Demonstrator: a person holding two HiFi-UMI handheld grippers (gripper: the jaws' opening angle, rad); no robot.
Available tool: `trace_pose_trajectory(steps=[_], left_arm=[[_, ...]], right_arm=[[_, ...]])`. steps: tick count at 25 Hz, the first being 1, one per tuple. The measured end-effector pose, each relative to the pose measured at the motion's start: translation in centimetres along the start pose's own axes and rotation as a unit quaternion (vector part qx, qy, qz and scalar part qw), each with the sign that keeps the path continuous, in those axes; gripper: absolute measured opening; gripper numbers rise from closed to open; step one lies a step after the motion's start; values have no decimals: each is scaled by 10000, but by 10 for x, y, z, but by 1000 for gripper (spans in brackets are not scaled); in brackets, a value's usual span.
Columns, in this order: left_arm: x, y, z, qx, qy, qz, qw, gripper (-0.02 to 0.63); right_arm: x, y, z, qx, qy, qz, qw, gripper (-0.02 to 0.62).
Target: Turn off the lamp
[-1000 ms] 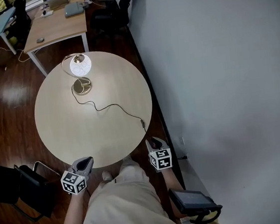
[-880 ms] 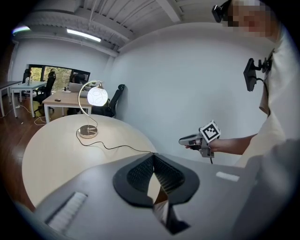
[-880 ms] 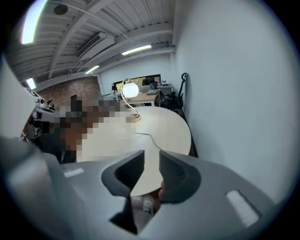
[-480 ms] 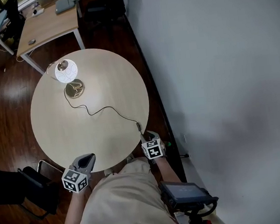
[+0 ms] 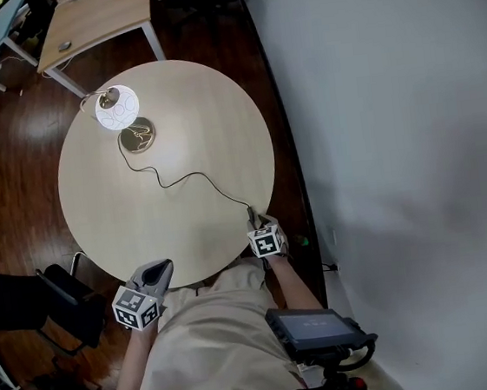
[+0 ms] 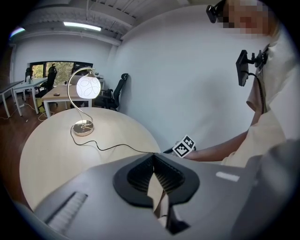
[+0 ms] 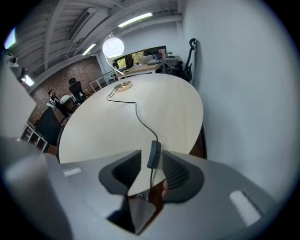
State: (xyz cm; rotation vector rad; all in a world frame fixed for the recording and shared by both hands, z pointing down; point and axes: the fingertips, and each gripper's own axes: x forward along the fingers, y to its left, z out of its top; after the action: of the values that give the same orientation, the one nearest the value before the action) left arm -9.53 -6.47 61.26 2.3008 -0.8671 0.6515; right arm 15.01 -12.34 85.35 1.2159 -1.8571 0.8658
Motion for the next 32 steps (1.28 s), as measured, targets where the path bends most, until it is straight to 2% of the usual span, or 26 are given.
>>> trace_pose_trajectory(steps=[7,15,21,32], left_arm=[[-1,12,-3,-98,121,73,9999,0],[-9,31,-7,-96,257,123,9995,0],[-14,35,-9,-53,336,131,9993,0],[-10,34,-12,-116,352,151,9992,0]], right_arm=[[24,0,-4,69,180,66,9998,137],[46,-7,-13,490,211,-223,9983,126],[48,-7,-8,467,268,-309,9981,106],[48,-6,-6,301,347,-359,9983,106]])
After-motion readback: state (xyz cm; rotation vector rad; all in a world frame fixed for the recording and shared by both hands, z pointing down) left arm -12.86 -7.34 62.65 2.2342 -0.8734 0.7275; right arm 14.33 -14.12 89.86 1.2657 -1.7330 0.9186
